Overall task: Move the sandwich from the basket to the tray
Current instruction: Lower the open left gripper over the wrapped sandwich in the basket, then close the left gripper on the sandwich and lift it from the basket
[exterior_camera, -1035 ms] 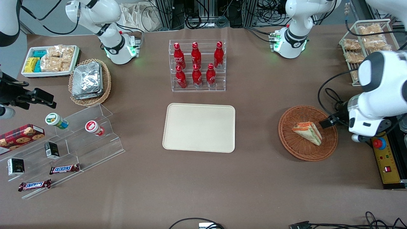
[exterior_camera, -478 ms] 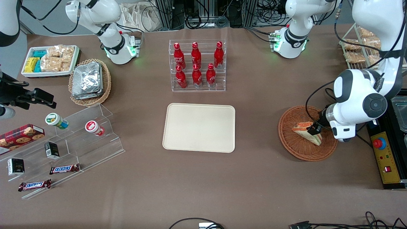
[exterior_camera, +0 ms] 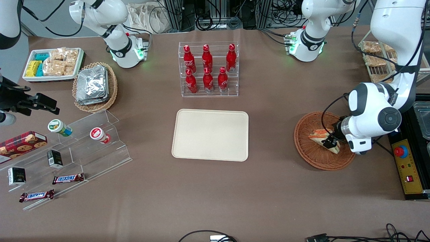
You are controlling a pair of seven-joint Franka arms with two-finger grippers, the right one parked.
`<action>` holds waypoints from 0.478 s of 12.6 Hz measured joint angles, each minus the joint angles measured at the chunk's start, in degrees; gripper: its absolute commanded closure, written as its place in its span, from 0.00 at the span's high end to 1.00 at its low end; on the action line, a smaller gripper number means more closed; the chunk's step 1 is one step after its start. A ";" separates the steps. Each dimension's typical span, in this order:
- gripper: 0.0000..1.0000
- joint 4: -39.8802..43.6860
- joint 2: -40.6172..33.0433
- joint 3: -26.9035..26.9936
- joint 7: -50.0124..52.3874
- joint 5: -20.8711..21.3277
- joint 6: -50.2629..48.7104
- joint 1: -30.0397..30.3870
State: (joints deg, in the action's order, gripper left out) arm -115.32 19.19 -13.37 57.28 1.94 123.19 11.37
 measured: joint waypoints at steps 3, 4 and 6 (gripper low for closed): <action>1.00 -0.57 0.93 0.09 0.06 0.06 0.35 0.03; 1.00 -0.92 1.52 0.10 0.06 0.10 0.78 0.03; 0.78 -1.26 3.20 0.10 0.06 0.51 3.12 0.03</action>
State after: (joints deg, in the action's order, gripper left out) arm -116.58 22.39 -13.27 57.33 2.45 126.31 11.41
